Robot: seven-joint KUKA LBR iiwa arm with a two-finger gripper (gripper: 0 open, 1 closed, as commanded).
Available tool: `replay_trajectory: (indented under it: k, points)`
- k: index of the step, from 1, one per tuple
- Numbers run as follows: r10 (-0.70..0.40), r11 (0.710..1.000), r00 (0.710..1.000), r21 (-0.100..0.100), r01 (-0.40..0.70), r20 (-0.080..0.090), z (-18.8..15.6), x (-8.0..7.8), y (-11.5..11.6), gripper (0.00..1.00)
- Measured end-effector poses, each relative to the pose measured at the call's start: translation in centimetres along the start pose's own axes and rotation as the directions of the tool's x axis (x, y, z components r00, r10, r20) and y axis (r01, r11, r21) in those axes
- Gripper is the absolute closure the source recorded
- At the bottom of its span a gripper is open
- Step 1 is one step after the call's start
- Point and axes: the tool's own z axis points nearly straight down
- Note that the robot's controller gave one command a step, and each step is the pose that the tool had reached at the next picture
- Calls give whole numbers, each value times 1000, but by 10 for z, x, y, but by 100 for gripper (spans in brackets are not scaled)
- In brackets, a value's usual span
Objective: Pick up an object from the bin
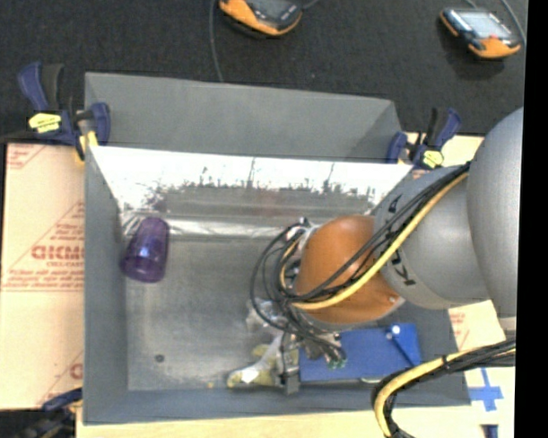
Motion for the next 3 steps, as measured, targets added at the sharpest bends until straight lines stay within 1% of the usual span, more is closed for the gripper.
replay_trajectory:
  k: [1,2,3]
  points:
    - [-32,999,999,-3,32,6,-1,2,-4,0]
    - [-250,968,968,-1,250,3,-25,0,0,0]
    - [-84,996,996,-1,84,8,-8,8,-5,0]
